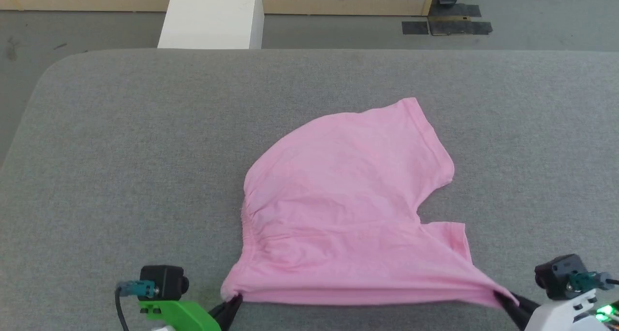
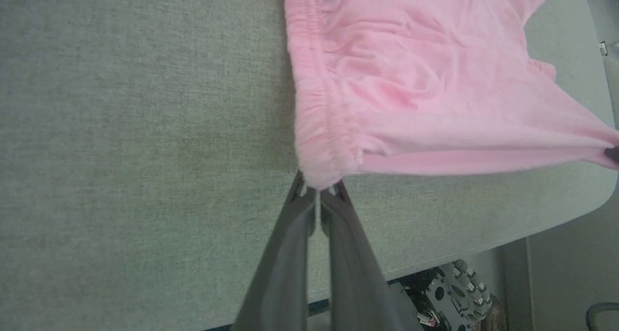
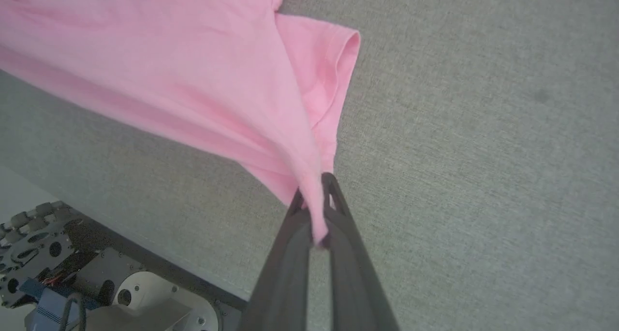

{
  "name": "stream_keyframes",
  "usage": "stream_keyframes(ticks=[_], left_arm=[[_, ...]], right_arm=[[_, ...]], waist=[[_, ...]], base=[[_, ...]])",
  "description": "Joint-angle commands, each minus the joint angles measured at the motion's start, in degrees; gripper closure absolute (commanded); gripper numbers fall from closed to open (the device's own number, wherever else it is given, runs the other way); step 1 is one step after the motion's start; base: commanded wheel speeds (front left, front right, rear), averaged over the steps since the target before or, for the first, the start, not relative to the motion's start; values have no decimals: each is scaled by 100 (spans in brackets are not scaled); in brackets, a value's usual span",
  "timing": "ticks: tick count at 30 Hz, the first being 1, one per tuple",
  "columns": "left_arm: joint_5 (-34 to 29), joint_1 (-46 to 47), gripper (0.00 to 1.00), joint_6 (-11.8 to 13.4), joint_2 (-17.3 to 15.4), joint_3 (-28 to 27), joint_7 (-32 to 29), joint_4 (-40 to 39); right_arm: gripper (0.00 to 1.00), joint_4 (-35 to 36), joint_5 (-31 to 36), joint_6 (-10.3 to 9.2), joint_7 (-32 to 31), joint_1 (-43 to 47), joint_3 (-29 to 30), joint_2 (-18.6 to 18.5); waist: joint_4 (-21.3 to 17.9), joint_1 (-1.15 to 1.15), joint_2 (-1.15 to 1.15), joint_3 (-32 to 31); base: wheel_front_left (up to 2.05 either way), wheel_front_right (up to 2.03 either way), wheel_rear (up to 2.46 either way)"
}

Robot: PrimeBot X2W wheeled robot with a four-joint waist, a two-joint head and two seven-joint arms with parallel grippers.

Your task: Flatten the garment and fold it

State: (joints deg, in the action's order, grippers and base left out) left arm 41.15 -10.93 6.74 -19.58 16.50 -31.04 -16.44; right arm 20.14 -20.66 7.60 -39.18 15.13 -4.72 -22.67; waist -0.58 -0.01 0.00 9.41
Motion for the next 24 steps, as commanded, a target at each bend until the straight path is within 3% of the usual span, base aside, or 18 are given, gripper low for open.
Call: stream_keyframes(ticks=[1, 9, 24], left_arm=[[-54, 134, 100, -58, 63, -4, 124, -28], [-208, 1367, 100, -360, 510, 95, 695, 598], [-375, 3002, 100, -351, 821, -81, 1099, 1795]], right_arm=[[100, 60, 80, -11, 104, -119, 28, 8], [100, -202, 245, -11, 731, -1405, -324, -255], [100, -2063, -131, -11, 1001, -4489, -1376, -817]], waist=[[1, 1, 0, -7], [64, 1, 0, 138], [333, 1, 0, 996]], base=[[0, 0, 0], [0, 0, 0], [0, 0, 0]])
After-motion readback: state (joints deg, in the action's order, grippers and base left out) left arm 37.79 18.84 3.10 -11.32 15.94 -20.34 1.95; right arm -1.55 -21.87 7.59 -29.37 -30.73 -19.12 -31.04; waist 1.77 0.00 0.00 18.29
